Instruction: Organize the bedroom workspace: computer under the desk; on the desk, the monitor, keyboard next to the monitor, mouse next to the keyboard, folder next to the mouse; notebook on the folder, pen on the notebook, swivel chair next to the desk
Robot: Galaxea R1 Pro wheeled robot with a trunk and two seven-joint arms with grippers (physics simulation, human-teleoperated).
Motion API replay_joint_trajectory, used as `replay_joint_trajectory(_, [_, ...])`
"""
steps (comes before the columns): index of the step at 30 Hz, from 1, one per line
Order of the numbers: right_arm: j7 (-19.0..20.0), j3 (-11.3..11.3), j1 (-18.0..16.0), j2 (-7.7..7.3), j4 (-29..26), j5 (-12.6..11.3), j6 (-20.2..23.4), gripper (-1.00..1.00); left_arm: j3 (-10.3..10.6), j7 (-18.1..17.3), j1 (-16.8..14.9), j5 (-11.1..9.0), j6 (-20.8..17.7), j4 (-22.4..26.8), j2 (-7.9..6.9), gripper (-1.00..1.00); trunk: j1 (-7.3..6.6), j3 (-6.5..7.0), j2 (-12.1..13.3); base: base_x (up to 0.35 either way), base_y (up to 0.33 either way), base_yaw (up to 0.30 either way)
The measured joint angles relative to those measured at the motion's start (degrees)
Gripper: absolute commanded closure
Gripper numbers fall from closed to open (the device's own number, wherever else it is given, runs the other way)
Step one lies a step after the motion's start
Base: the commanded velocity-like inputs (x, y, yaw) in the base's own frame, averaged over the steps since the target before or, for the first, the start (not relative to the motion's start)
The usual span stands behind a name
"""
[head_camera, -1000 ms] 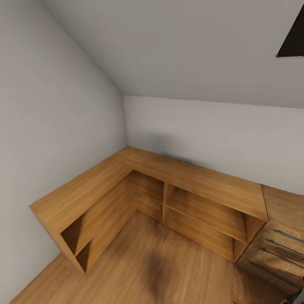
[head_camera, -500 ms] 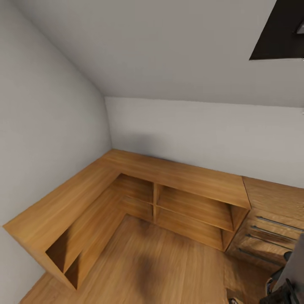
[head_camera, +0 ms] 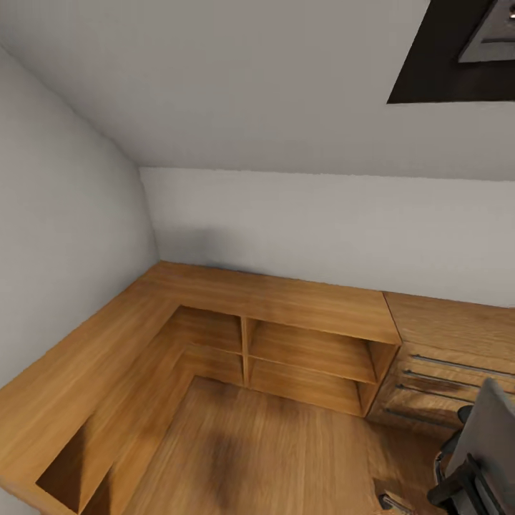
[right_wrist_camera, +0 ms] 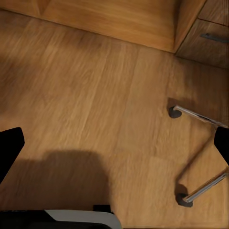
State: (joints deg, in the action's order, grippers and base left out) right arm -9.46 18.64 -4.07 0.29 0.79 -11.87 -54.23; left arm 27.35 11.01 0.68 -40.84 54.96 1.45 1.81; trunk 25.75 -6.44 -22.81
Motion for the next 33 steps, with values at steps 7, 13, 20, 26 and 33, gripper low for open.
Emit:
replay_joint_trajectory(7, [0.0, 0.1, 0.0, 0.04, 0.0, 0.0, 0.1, -1.00, 0.0, 0.0, 0.0, 0.0, 0.0, 0.0, 0.04, -1.00, 0.00, 0.00, 0.0, 0.005, 0.003, -0.297])
replay_joint_trajectory(13, [0.0, 0.1, 0.0, 0.04, 0.0, 0.1, 0.1, -1.00, 0.0, 0.0, 0.0, 0.0, 0.0, 0.0, 0.05, -1.00, 0.00, 0.00, 0.0, 0.009, 0.003, -0.298])
replay_joint_trajectory(20, [0.1, 0.2, 0.0, 0.11, 0.0, 0.1, 0.1, -1.00, 0.0, 0.0, 0.0, 0.0, 0.0, 0.0, 0.05, -1.00, -0.03, 0.00, 0.0, 0.222, 0.103, -0.299])
replay_joint_trajectory(26, [0.1, 0.2, 0.0, 0.13, 0.0, 0.1, 0.1, -1.00, 0.0, 0.0, 0.0, 0.0, -0.1, 0.0, 0.05, -1.00, -0.03, 0.00, 0.0, 0.311, 0.135, -0.300])
replay_joint_trajectory(33, [0.1, 0.2, 0.0, 0.13, 0.0, 0.1, 0.1, -1.00, 0.0, -0.1, 0.0, 0.0, -0.1, 0.0, 0.05, -1.00, -0.03, 0.00, 0.0, 0.315, 0.136, -0.300])
